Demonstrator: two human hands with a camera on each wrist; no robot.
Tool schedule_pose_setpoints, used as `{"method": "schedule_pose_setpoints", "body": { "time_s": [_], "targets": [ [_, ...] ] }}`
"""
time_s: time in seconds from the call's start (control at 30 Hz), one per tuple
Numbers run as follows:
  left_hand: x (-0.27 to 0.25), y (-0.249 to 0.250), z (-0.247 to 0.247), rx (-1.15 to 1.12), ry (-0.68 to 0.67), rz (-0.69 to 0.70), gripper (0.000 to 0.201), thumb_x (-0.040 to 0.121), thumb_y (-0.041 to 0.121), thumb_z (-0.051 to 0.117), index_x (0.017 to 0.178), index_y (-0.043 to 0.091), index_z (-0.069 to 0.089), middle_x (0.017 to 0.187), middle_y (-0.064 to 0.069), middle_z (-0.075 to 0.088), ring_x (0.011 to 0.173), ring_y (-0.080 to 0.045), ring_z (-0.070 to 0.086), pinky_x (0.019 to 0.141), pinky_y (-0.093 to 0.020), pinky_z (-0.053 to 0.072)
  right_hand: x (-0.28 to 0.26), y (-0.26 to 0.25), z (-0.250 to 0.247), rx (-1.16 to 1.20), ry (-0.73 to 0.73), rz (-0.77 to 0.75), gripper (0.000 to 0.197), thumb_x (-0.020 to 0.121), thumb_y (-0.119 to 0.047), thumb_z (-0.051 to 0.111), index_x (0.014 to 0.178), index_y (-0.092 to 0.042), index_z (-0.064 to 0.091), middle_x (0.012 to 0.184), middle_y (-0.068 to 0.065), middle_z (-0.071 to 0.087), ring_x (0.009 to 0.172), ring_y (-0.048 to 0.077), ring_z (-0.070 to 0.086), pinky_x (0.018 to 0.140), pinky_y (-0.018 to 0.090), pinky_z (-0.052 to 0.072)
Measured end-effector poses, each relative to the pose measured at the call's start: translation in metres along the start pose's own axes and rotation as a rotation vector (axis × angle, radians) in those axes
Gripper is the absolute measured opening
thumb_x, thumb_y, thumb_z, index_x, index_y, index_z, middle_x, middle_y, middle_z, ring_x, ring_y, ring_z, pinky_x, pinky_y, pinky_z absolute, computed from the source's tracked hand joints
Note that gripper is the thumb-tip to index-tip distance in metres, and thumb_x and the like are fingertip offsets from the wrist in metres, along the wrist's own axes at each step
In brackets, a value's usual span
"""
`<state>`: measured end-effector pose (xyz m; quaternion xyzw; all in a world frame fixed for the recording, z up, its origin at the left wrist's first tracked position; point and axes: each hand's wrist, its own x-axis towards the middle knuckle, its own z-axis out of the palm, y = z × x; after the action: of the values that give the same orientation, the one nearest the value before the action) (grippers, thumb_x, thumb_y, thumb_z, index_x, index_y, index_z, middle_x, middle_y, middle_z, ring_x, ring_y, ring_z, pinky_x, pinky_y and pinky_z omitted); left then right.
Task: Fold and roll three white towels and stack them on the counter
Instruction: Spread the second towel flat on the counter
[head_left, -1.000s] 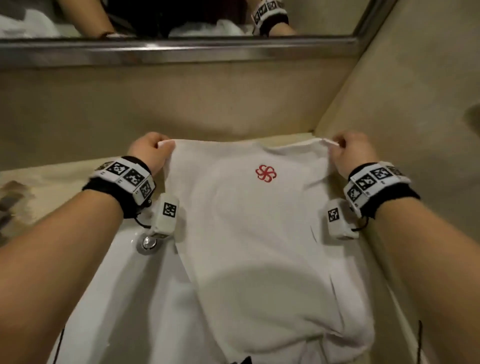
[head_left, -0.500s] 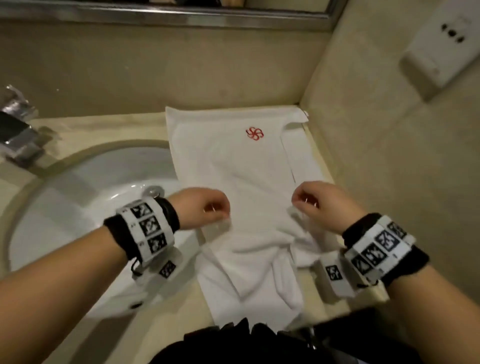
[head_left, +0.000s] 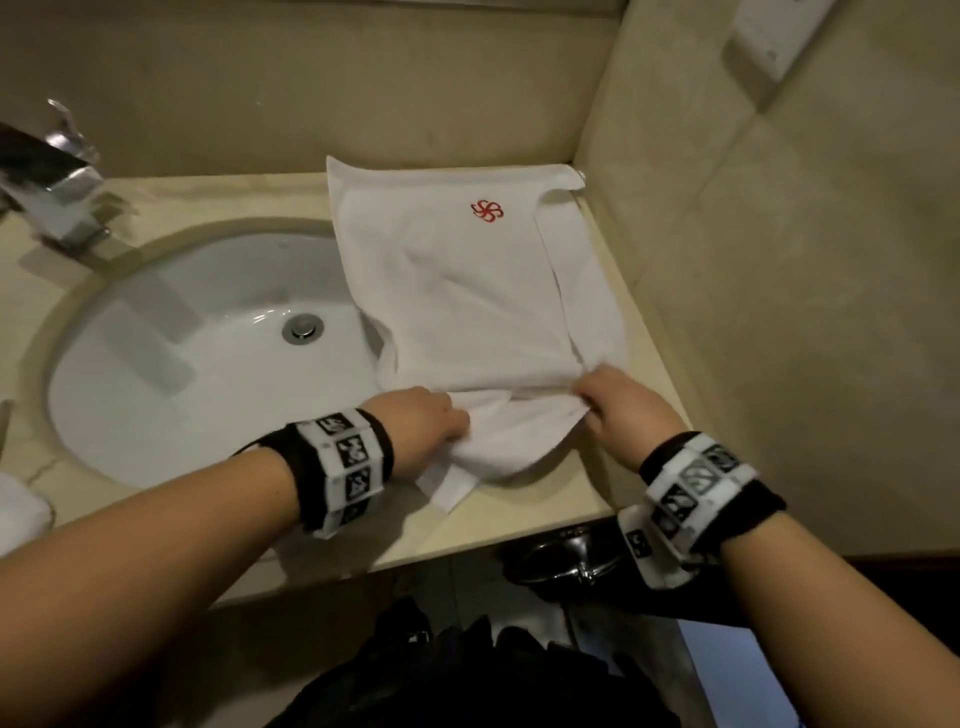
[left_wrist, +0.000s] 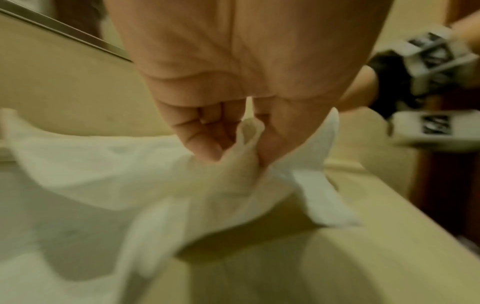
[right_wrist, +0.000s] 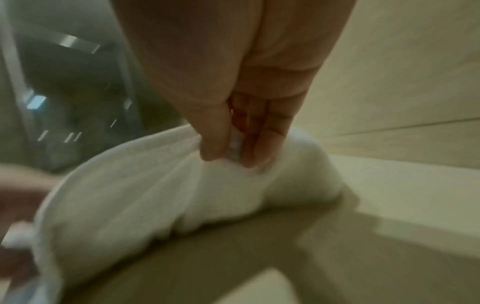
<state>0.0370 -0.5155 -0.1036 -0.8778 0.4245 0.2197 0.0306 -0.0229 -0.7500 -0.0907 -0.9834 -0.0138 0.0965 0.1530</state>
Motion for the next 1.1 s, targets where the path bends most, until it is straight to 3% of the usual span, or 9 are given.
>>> {"method": "schedule_pose_setpoints", "body": {
  "time_s": [0.17,0.33,0.43,0.53,0.6,0.73,0.87,0.97,1.1],
  "targets": [
    [-0.033,-0.038,-0.04,-0.146,0.306,-0.064,0.027,0.081,0.031,0.054,0.106,0.023,0.057,0.112,-0.006,0.052,0.098,-0.027,0.052,0.082,-0.032,0.042,-0.027,0.019,-0.04,0.006,0.219,0.121,0.023,0.083,-0.006,0.051,0.105,-0.007,0.058,0.111,0.017,0.055,0.101,0.033,0.053,0.077,0.034,0.039],
    [-0.026,0.001,-0.031,0.092,0.068,0.03,0.039,0.087,0.036,0.051,0.124,0.025,0.049,0.13,-0.001,0.043,0.114,-0.025,0.046,0.091,-0.033,0.038,-0.03,0.005,-0.023,-0.357,-0.101,0.295,0.029,0.085,-0.014,0.044,0.112,-0.015,0.054,0.117,0.007,0.051,0.11,0.027,0.046,0.088,0.034,0.039],
    [-0.02,0.027,-0.012,-0.001,-0.036,0.218,0.033,0.092,0.025,0.046,0.125,0.022,0.05,0.129,-0.002,0.047,0.116,-0.025,0.048,0.092,-0.033,0.039,-0.039,-0.017,-0.003,-0.348,0.004,0.052,0.023,0.078,-0.014,0.053,0.101,-0.016,0.058,0.107,0.005,0.054,0.101,0.026,0.049,0.083,0.033,0.037],
    [-0.017,0.035,0.002,-0.076,-0.031,0.194,0.038,0.088,0.025,0.052,0.125,0.018,0.047,0.128,-0.005,0.047,0.115,-0.025,0.047,0.095,-0.035,0.038,-0.05,-0.048,0.026,-0.068,-0.132,-0.164,0.034,0.078,-0.032,0.06,0.108,-0.018,0.053,0.105,0.004,0.054,0.099,0.025,0.05,0.078,0.034,0.038],
    [-0.014,0.029,0.01,-0.046,0.031,0.104,0.045,0.083,0.033,0.057,0.123,0.017,0.045,0.127,-0.006,0.046,0.113,-0.025,0.047,0.095,-0.034,0.038,-0.046,-0.057,0.044,-0.166,-0.267,-0.184,0.048,0.076,-0.042,0.064,0.113,-0.015,0.049,0.111,0.007,0.05,0.102,0.025,0.047,0.079,0.034,0.038],
    [-0.015,0.015,0.027,0.103,0.072,0.09,0.063,0.075,0.048,0.06,0.13,0.023,0.04,0.132,-0.002,0.041,0.121,-0.022,0.039,0.1,-0.034,0.033,-0.038,-0.055,0.047,-0.086,-0.362,-0.156,0.034,0.083,-0.031,0.061,0.108,-0.008,0.057,0.113,0.011,0.054,0.108,0.026,0.048,0.085,0.032,0.036],
    [-0.014,0.01,0.023,0.083,0.174,-0.011,0.052,0.081,0.039,0.055,0.129,0.024,0.044,0.134,-0.004,0.045,0.124,-0.025,0.04,0.103,-0.035,0.031,-0.053,-0.039,-0.001,0.258,-0.076,-0.22,0.021,0.086,-0.022,0.06,0.096,-0.003,0.059,0.093,0.01,0.056,0.088,0.022,0.052,0.075,0.021,0.033],
    [-0.016,0.004,-0.001,-0.052,0.365,-0.119,0.028,0.087,0.027,0.048,0.111,0.02,0.061,0.119,-0.005,0.062,0.112,-0.026,0.053,0.093,-0.034,0.039,-0.068,-0.021,-0.042,0.315,0.042,-0.242,0.004,0.085,-0.022,0.058,0.085,-0.021,0.054,0.083,-0.004,0.051,0.077,0.013,0.049,0.07,0.021,0.037],
    [-0.03,0.011,-0.037,-0.299,0.565,-0.101,0.022,0.091,0.019,0.047,0.103,0.009,0.062,0.104,-0.013,0.066,0.099,-0.032,0.058,0.082,-0.035,0.042,-0.083,0.01,-0.062,0.233,0.071,0.006,0.009,0.086,-0.025,0.058,0.08,-0.026,0.051,0.083,-0.003,0.056,0.081,0.018,0.053,0.07,0.026,0.039]
  ]
}}
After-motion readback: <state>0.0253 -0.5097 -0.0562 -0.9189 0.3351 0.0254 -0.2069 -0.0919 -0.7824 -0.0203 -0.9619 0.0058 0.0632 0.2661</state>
